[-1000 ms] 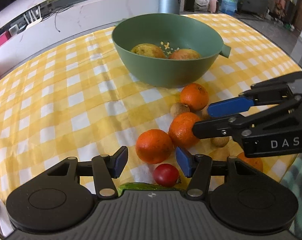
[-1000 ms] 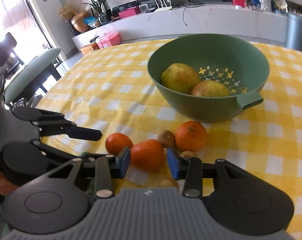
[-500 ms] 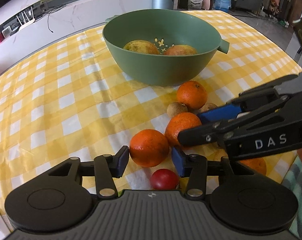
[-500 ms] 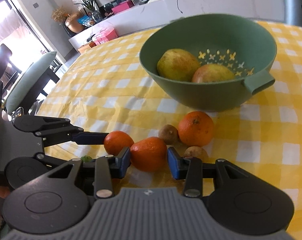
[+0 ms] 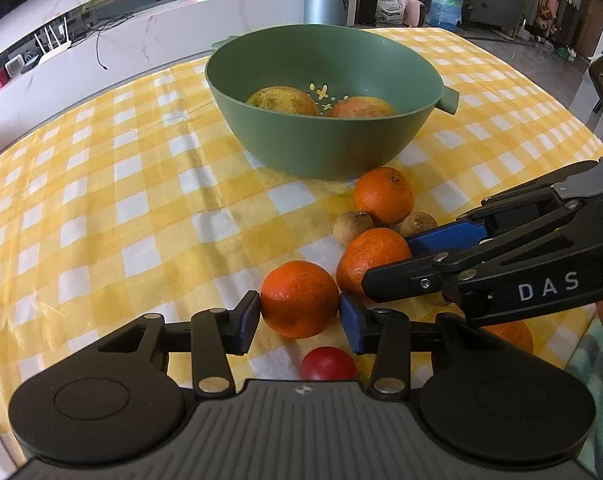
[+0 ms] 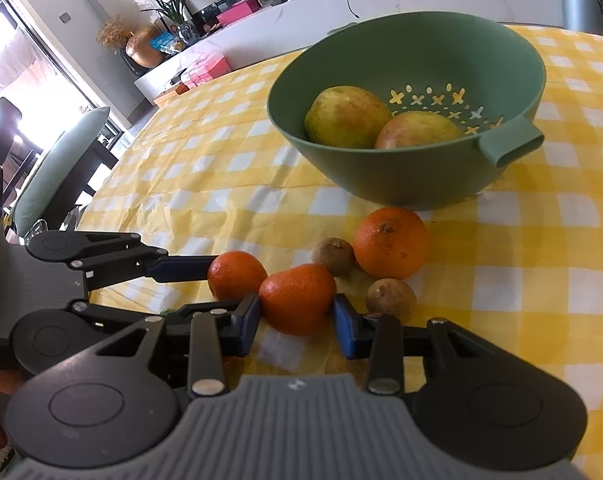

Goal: Organize fruits
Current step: 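Lower left tool onto one orange while right tool grasps another orange, then lift both held oranges and carry them over the green colander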

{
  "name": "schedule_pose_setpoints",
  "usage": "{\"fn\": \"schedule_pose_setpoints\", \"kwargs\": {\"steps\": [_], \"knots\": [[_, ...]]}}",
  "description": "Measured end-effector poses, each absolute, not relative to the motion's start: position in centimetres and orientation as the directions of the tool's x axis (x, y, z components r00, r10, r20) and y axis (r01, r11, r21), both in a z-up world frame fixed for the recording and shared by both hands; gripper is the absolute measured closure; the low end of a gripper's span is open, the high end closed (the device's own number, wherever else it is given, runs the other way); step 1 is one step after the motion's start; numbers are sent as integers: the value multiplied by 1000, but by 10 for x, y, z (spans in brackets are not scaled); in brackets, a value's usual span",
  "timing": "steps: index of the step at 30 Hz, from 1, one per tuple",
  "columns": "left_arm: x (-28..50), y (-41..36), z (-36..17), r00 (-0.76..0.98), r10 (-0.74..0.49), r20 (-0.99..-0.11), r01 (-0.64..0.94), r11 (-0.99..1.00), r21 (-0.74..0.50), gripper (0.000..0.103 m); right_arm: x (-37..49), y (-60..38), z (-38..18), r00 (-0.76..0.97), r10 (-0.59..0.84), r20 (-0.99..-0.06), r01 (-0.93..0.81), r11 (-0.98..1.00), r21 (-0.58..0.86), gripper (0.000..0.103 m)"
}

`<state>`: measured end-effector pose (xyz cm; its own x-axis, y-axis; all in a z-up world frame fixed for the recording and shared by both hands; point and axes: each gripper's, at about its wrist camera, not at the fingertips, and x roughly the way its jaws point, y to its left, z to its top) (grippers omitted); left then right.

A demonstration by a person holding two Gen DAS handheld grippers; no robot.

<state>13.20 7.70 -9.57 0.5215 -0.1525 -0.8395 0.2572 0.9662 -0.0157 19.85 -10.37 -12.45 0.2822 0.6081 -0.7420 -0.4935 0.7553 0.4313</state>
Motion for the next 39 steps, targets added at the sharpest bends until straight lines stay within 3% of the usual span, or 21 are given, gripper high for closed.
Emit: {"fn": "schedule_pose_setpoints", "kwargs": {"steps": [13, 30, 39], "knots": [[124, 88, -76, 594, -162, -788, 153, 984, -87, 55, 187, -120, -105, 354, 589, -726, -489, 779, 393, 69], [131, 101, -33, 715, -267, -646, 60, 944, -324, 56, 178, -146, -50, 540, 589, -601, -473, 804, 362, 70], [160, 86, -24, 737, -289, -611, 76, 933, -351, 56, 201, -150, -41, 602, 534, -594, -431, 843, 321, 71]]}}
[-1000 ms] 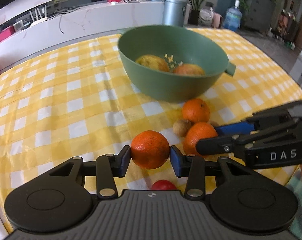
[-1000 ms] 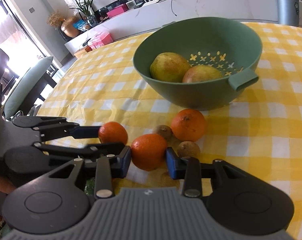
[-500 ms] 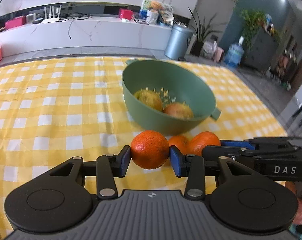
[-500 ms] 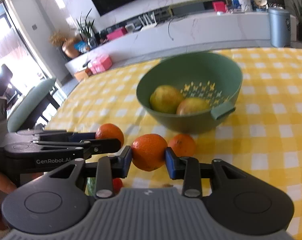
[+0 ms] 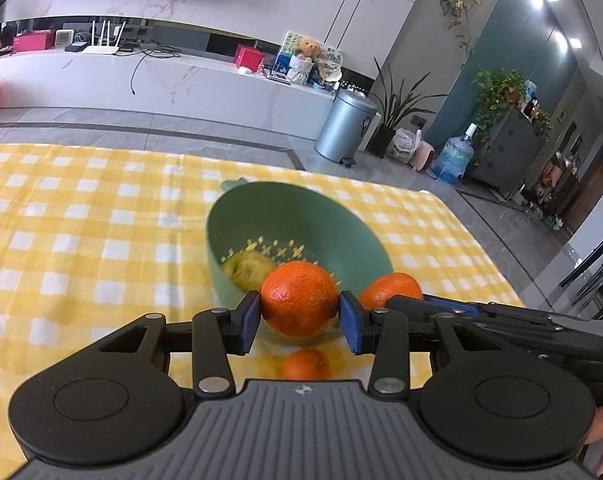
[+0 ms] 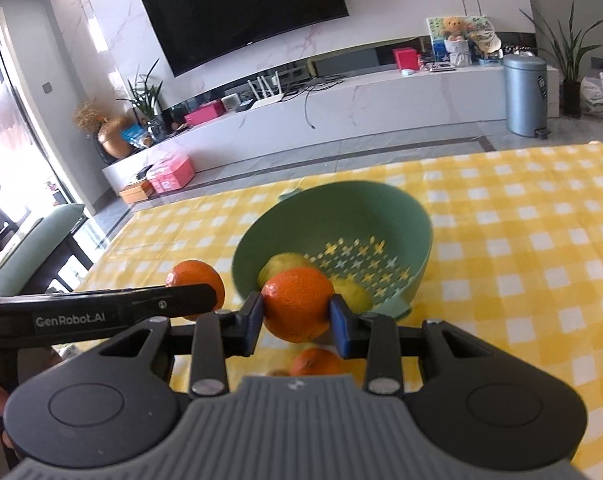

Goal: Organize fruits
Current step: 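Lift both held oranges and carry them over the green colander, then open both tools to drop the oranges into the colander and withdraw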

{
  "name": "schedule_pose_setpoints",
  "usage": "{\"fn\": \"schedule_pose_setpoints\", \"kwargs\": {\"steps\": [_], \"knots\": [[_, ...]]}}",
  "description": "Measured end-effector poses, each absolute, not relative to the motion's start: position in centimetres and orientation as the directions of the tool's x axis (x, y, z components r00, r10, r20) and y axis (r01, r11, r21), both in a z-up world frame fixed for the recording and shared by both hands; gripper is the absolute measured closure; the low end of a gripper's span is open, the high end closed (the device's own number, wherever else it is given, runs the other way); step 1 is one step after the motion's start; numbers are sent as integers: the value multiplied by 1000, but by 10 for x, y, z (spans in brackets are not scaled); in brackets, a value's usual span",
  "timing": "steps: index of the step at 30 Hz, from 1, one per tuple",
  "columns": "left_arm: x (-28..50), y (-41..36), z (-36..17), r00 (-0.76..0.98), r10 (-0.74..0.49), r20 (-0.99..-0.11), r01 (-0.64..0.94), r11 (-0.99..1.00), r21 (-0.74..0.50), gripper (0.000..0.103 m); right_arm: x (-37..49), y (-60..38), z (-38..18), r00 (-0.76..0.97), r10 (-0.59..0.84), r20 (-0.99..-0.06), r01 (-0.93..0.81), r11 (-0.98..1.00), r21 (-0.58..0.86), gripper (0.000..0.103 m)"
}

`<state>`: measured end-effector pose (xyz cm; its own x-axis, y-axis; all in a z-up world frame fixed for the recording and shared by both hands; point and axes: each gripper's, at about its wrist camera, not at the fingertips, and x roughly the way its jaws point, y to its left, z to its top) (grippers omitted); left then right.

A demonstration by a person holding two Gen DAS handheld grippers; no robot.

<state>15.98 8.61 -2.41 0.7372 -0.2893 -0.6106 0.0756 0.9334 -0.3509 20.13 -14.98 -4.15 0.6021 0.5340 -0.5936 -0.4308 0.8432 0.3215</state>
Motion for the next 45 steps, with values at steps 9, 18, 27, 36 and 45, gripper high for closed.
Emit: {"fn": "schedule_pose_setpoints", "kwargs": {"steps": [9, 18, 27, 36, 45], "knots": [[196, 80, -25, 749, -302, -590, 80, 925, -372, 56, 233, -146, -47, 633, 467, -617, -395, 881, 262, 71], [227, 70, -32, 735, -279, -618, 95, 945, -314, 56, 270, -131, -58, 627, 380, -680, -379, 911, 161, 71], [250, 71, -54, 707, -268, -655, 73, 948, -309, 56, 288, -124, -81, 589, 332, -737, -388, 916, 102, 70], [256, 61, -66, 692, -245, -679, 105, 965, -241, 56, 290, -116, -88, 598, 312, -738, -427, 903, 36, 70], [256, 60, -70, 700, -249, -669, 121, 965, -233, 54, 290, -112, -90, 617, 295, -730, -441, 898, -10, 70]]}}
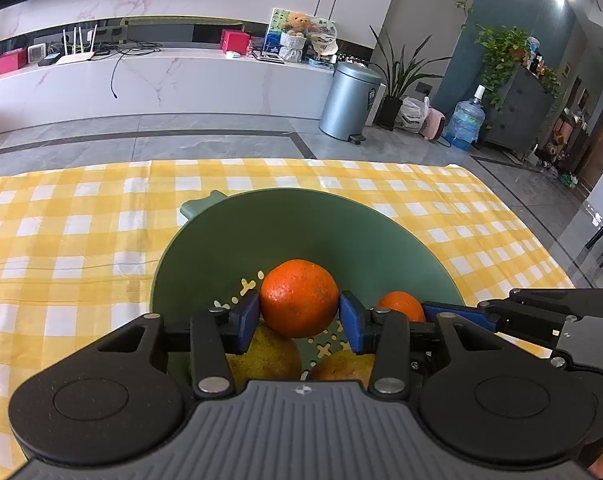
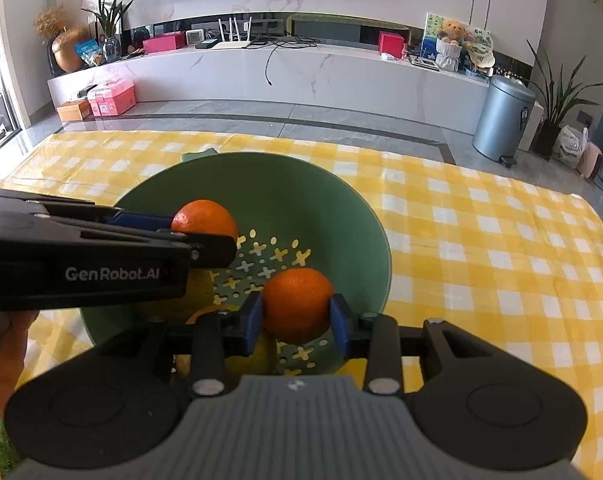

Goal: Organize fruits
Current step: 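Open both tools to drop the oranges into the colander and withdraw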

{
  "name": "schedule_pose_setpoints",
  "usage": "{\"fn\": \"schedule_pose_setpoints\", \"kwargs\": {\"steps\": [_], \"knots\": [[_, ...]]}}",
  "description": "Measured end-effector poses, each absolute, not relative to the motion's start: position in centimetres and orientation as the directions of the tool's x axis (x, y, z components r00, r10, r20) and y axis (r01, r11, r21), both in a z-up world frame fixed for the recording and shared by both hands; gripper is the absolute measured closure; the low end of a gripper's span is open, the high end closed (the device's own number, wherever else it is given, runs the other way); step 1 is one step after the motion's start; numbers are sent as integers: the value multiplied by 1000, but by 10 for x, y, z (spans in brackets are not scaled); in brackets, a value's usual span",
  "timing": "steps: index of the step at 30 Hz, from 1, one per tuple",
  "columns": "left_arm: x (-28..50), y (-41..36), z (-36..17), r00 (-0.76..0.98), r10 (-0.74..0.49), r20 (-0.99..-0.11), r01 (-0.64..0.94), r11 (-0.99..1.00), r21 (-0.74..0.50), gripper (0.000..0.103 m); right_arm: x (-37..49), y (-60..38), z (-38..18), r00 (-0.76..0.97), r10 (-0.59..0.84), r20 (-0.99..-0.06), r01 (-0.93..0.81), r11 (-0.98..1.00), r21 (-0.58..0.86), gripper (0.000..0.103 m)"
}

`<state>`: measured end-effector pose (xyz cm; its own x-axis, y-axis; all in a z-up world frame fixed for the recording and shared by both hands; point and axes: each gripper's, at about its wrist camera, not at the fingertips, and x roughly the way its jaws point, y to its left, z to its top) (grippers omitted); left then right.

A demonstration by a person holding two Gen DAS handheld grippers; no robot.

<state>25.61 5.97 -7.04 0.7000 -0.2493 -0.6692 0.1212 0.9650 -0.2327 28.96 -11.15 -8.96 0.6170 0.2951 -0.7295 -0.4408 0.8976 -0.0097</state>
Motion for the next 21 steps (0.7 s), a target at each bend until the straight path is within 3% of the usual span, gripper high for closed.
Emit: {"fn": "schedule_pose_setpoints", "kwargs": {"steps": [15, 21], "knots": [[249, 61, -67, 713, -247, -656, 132, 966, -221, 41, 286, -106, -95, 631, 291, -719, -457, 889, -41, 69], [241, 58, -59, 729, -228, -645, 141, 973, -185, 40, 285, -108, -96, 635, 296, -714, -457, 889, -38, 69]]}}
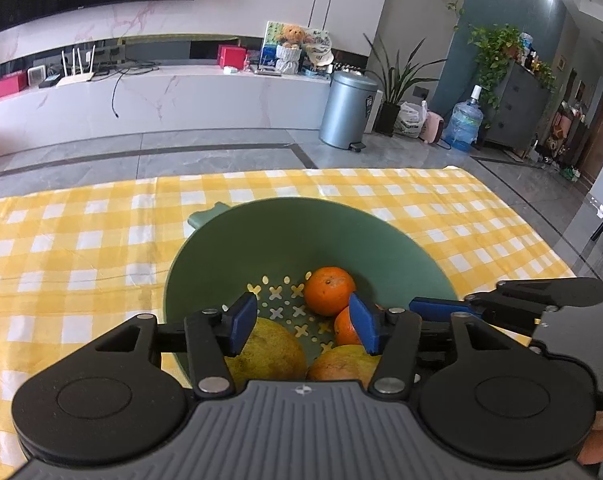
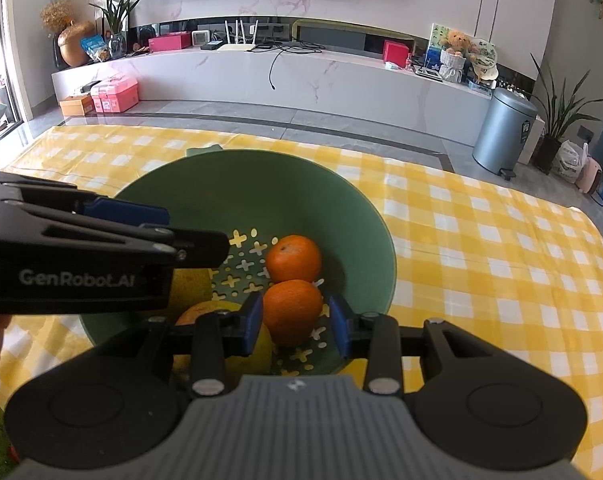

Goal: Organize fruits
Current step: 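Open both tools to drop the oranges into the colander and withdraw, then lower right tool onto a remaining orange while left tool approaches the cucumber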

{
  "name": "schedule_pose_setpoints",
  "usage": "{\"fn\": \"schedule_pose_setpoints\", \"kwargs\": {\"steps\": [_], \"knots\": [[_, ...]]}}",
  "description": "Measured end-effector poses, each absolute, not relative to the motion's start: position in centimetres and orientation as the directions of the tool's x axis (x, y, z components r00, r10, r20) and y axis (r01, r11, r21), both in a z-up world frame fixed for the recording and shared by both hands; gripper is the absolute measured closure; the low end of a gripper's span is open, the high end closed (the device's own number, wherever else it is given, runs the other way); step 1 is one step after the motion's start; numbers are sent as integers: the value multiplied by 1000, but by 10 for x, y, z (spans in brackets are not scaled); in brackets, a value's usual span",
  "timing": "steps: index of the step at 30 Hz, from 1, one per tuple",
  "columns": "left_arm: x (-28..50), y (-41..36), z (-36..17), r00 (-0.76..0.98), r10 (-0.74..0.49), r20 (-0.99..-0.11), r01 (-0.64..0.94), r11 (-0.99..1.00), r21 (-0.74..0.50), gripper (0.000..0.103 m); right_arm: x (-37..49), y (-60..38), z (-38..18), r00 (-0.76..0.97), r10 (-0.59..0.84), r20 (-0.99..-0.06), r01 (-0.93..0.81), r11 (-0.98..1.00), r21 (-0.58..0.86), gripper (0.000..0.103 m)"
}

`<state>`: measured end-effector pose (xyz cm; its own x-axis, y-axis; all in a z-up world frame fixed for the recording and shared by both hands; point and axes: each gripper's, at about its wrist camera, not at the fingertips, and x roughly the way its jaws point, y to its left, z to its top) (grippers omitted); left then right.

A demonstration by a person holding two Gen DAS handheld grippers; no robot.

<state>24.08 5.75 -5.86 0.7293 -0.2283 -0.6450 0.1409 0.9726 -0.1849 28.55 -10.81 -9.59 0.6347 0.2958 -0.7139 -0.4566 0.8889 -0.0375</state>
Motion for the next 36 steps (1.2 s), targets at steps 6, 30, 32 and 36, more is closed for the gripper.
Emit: {"fn": "schedule_pose_setpoints", "kwargs": {"steps": [6, 30, 32, 36], "knots": [[226, 58, -46, 746, -218, -629, 137, 975, -175, 36, 277, -111, -91, 661, 318, -680, -457, 889, -29, 46], [145, 63, -29, 675, -270, -687, 174, 963, -207, 35, 206, -147, -59, 731, 326, -600, -379, 924, 39, 39], [139, 63, -30, 657, -276, -702, 186, 961, -203, 36, 199, -150, -60, 720, 331, -610, -376, 925, 58, 39], [128, 64, -38, 601, -305, -738, 205, 952, -227, 38, 180, -159, -65, 686, 352, -637, -379, 920, 99, 40]]}}
